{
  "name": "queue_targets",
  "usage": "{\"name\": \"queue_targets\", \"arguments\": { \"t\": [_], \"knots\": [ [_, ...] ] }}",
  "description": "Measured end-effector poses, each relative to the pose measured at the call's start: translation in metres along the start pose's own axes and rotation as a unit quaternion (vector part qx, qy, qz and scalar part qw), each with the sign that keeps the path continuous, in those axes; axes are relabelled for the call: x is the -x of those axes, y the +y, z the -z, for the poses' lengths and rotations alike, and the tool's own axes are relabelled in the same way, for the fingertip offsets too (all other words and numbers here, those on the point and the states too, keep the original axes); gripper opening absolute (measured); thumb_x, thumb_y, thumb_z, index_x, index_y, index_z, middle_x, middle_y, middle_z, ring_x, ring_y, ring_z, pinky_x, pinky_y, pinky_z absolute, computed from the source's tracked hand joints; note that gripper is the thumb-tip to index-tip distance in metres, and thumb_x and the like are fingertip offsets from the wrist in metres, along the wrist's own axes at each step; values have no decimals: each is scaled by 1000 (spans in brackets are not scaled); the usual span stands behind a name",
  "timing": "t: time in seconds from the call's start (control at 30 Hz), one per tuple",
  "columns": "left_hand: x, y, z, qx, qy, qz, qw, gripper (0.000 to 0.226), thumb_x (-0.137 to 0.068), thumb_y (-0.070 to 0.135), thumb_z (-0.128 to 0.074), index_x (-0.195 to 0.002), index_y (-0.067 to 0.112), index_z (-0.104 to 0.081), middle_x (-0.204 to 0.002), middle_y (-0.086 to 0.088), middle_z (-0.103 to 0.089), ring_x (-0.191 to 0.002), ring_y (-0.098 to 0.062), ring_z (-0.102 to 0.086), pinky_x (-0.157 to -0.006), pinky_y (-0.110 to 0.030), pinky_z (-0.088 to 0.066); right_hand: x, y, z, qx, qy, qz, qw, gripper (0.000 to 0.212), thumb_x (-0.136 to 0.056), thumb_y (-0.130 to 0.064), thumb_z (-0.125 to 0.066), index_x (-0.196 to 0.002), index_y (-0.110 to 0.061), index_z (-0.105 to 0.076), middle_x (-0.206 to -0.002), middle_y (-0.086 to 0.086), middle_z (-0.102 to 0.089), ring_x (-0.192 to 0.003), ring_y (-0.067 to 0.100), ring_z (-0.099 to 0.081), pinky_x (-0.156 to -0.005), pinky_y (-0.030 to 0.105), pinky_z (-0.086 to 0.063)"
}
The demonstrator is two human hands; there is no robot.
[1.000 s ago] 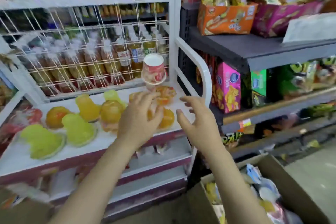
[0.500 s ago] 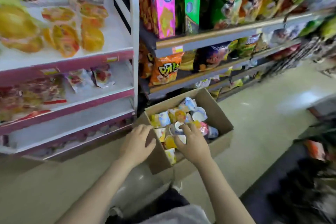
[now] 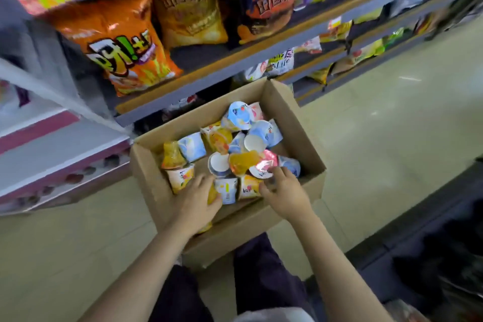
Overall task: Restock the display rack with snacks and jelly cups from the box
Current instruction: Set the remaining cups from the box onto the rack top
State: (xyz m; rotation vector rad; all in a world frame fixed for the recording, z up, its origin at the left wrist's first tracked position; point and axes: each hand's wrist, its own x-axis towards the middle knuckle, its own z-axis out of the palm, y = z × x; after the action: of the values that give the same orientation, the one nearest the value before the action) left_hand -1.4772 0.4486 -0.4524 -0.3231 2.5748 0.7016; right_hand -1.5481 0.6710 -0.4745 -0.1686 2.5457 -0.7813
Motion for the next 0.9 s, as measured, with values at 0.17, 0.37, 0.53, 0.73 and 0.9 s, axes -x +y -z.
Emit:
{"name": "queue_targets", "arguments": {
  "t": [0.17,0.37,0.53,0.73,0.9],
  "knots": [
    [-67,-1,-41,44,-1,75,996,56,-96,41,-54,-148,26,-37,-150,2,-42,-134,-21,-43,-97,-37,-44,-86,33,-39,-38,-18,9,999,71,-89,-30,-68,-148,-9,-35,-140,17,-43,-126,36,-46,-91,42,-43],
    [-115,-6,-78,107,-19,87,990,63,-95,47,-54,-151,39,-27,-153,3,-38,-125,-22,-53,-94,-44,-49,-160,57,-72,-78,30,-17,996,99,-79,-30,-81,-152,2,-22,-155,26,-28,-143,42,-28,-112,49,-33],
    [-130,-13,-92,131,12,95,987,62,-96,40,-57,-151,33,-30,-151,2,-40,-130,-21,-48,-94,-38,-45,-207,75,-58,-166,-40,-61,983,101,-72,-24,-87,-152,-10,-27,-149,4,-41,-136,20,-42,-105,27,-40],
    [-126,0,-88,182,9,120,976,52,-100,48,-48,-148,36,-36,-146,10,-44,-129,-11,-46,-81,-21,-31,-173,59,-30,-121,58,-9,991,94,-65,-26,-89,-142,-10,-38,-128,1,-44,-124,22,-46,-99,43,-48],
    [-127,18,-67,343,40,146,927,74,-82,78,-47,-144,37,-41,-129,20,-56,-106,2,-57,-78,-8,-39,-130,14,-38,-192,-8,131,973,95,-62,-27,-92,-140,-11,-41,-129,0,-44,-125,12,-43,-96,25,-46]
  ]
}}
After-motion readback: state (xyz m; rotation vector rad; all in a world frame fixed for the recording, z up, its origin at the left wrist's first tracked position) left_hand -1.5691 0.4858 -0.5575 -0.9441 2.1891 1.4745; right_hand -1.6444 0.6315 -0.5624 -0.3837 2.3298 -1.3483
